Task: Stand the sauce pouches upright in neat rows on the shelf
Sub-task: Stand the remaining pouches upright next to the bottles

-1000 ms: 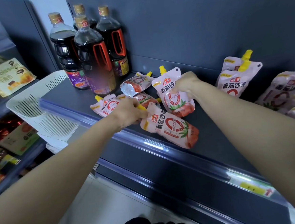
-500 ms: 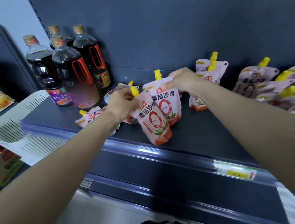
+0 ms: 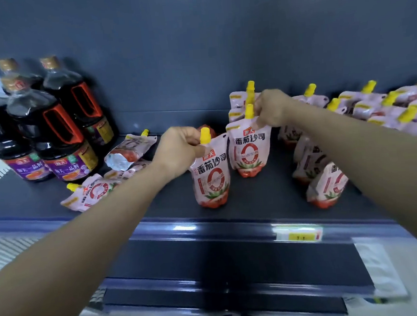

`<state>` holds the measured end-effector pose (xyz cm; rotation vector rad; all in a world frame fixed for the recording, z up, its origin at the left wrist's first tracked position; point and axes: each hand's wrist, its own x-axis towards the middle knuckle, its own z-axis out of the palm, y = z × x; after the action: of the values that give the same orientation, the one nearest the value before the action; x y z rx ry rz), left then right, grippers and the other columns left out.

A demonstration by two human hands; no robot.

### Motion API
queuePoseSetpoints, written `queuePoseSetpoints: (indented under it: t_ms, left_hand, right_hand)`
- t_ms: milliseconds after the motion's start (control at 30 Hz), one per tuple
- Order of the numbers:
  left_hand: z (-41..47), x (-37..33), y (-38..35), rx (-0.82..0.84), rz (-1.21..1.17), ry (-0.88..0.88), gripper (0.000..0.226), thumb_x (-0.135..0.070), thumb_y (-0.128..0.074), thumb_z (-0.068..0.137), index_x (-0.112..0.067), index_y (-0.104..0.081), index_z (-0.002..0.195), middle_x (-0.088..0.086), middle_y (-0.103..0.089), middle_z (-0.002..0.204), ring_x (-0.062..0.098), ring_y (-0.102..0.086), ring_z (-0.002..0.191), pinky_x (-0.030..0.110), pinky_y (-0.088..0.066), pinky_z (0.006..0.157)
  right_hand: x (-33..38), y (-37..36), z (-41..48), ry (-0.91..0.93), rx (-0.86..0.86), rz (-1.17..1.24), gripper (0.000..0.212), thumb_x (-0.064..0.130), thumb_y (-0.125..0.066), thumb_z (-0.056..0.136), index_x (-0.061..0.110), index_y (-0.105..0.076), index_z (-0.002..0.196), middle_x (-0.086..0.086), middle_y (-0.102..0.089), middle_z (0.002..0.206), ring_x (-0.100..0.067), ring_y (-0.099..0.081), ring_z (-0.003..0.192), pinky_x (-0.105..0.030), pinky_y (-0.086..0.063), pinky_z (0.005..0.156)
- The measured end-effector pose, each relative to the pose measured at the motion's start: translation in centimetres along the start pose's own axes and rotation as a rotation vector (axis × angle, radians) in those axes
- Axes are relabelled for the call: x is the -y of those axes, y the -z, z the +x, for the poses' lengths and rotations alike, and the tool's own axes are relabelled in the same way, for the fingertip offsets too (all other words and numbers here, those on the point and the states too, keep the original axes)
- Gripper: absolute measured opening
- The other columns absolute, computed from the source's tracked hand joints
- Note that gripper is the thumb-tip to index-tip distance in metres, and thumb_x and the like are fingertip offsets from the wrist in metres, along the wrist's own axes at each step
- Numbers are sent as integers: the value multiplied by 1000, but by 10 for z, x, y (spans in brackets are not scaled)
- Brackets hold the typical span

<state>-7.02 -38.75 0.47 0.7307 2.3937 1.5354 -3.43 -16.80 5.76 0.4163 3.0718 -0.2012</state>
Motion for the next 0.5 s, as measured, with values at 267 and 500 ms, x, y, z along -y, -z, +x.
queuePoseSetpoints:
  t_ms: [267, 500]
  left_hand:
    - [7, -18, -36, 74, 64, -87, 10, 0, -72, 74, -1, -70, 83, 2, -65, 75, 8, -56, 65, 23, -48, 68]
    - [13, -32, -63, 115, 23, -103, 13, 0, -71, 75, -12, -68, 79, -7, -66, 73, 0, -60, 65, 14, -51, 68]
  right_hand:
    - [-15, -2, -5, -75, -26, 84, 25, 12, -69, 83, 2, -69, 106, -13, -66, 104, -25, -55, 93, -28, -42, 77]
    - [-22, 9, -13, -60, -16, 132, 29, 9, -67, 83, 9, -69, 112, -10, -66, 119, -27, -59, 113, -34, -48, 98]
